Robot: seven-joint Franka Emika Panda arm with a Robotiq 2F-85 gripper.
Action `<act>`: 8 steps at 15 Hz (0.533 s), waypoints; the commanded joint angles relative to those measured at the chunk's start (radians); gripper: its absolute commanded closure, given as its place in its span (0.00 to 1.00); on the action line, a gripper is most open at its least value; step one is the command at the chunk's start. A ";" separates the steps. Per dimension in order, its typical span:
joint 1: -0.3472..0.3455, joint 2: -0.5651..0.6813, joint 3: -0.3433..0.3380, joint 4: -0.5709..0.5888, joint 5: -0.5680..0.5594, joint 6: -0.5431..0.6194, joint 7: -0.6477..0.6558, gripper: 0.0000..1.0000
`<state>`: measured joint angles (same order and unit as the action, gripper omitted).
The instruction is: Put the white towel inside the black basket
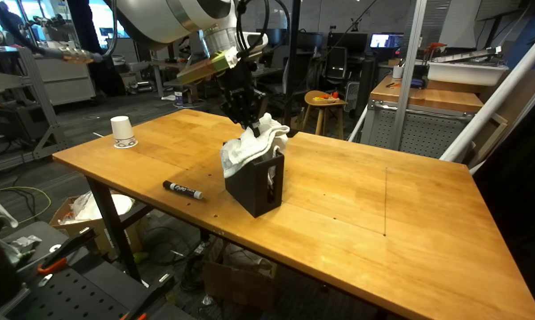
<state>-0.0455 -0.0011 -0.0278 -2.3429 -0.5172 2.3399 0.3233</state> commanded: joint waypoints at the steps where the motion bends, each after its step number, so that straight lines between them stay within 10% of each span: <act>1: 0.016 0.083 0.008 0.025 0.060 -0.075 -0.033 0.97; 8: 0.025 0.139 0.002 0.064 0.162 -0.235 -0.060 0.97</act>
<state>-0.0226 0.0782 -0.0226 -2.2928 -0.4364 2.1331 0.2918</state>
